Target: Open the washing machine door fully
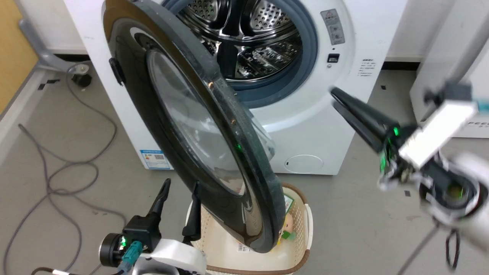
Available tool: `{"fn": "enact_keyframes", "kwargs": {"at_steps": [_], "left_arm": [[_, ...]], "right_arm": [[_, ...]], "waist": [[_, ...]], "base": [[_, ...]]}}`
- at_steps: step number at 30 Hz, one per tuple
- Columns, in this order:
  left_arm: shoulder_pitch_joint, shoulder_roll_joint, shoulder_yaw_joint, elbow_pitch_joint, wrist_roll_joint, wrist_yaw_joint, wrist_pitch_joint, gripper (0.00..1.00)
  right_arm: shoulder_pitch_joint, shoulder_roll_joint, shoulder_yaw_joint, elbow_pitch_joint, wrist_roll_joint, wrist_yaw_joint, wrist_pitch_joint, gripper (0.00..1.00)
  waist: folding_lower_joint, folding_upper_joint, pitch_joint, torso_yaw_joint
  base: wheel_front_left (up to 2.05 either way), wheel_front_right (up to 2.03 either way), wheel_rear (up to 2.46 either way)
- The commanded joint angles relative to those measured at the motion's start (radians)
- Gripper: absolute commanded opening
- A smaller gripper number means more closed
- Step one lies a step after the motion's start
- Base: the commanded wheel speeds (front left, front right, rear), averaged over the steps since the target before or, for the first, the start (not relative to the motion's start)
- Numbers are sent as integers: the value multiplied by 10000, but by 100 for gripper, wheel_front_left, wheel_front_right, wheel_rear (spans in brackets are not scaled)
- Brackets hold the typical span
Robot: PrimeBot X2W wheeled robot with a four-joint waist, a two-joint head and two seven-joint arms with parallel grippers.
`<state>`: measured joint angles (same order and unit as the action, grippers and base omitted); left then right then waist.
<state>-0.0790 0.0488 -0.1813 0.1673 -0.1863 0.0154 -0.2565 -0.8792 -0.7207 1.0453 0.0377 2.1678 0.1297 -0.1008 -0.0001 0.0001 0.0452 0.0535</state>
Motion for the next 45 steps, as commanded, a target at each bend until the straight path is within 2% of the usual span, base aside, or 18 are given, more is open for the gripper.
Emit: {"fn": "enact_keyframes", "kwargs": {"at_steps": [1,4,5,7,9,12,20,27,31,36,41,45], "left_arm": [[185,14,81,9,31,57,-53,100],[254,14,249,21,-14,78,-53,100],[254,14,249,21,-14,78,-53,100],[301,14,386,43,1,82,-53,100],[357,14,525,50,30,91,-53,100],[445,14,681,61,68,86,-53,100],[570,14,903,137,118,69,-53,100],[535,14,994,130,163,51,-53,100],[519,14,1007,128,192,28,-53,100],[514,14,1053,101,223,14,-53,100],[520,14,1069,94,255,5,-53,100],[505,14,1080,113,295,-20,-53,100]], "right_arm": [[755,-63,-175,-220,-129,10,-680,100],[2082,-67,-847,-568,-269,10,-1467,100],[2082,-67,-847,-568,-269,10,-1467,100],[3023,-18,-1531,-546,-490,10,-1587,100],[4058,283,-2784,-159,-853,10,-1601,100],[5587,988,-4622,501,-2061,10,-1605,100],[8454,3595,-8865,1044,-6586,10,-1608,100],[9601,5482,-11683,464,-12563,10,-1609,100],[9844,6296,-12607,-465,-15941,10,-1274,100],[10123,6669,-12638,-1843,-18681,10,-347,100],[10569,6699,-11719,-2247,-19976,10,340,100],[10723,6702,-11271,-2174,-20222,10,528,100]], "waist": [[1,-1,-83,-138],[1,-1,-193,-264],[1,-1,-193,-264],[1,-1,-275,-355],[1,-1,-344,-449],[1,-1,-430,-538],[1,-1,-513,-600],[1,-1,-488,-538],[1,-1,-474,-478],[1,-1,-439,-463],[1,-1,-409,-451],[1,-1,-342,-458]], "base": [[0,0,0],[0,0,0],[0,0,0],[0,0,0],[0,0,0],[0,0,0],[0,0,0],[0,0,0],[0,0,0],[0,0,0],[0,0,0],[0,0,0]]}}
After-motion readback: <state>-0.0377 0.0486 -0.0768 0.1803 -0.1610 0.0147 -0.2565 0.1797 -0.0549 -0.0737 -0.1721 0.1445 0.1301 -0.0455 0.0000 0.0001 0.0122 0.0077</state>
